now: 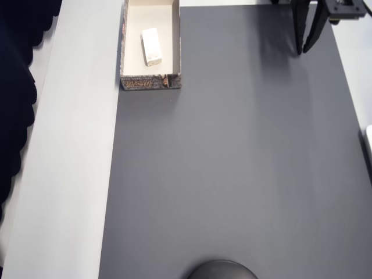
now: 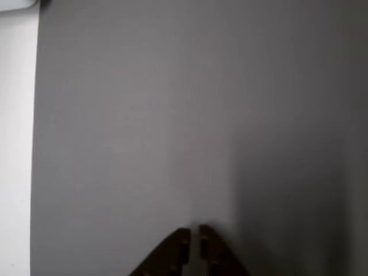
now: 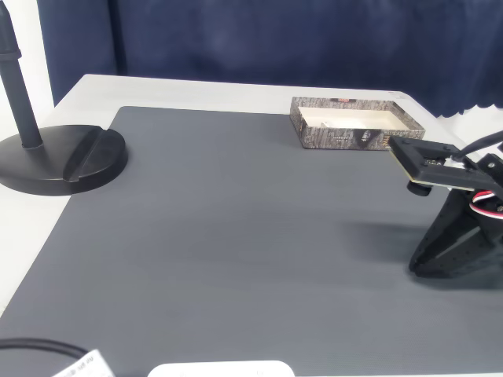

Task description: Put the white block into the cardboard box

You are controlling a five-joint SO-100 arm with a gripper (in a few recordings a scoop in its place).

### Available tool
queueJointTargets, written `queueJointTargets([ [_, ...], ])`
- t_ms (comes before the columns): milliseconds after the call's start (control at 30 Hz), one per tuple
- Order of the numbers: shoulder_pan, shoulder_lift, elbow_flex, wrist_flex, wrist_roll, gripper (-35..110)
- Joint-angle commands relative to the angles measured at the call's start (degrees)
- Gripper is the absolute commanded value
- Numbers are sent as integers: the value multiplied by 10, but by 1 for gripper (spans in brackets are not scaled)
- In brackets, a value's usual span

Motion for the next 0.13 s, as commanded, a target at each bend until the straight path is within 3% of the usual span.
queueJointTargets([
  [0,6,21,11,3,-4,-2],
  [100,6,21,11,3,-4,-2],
])
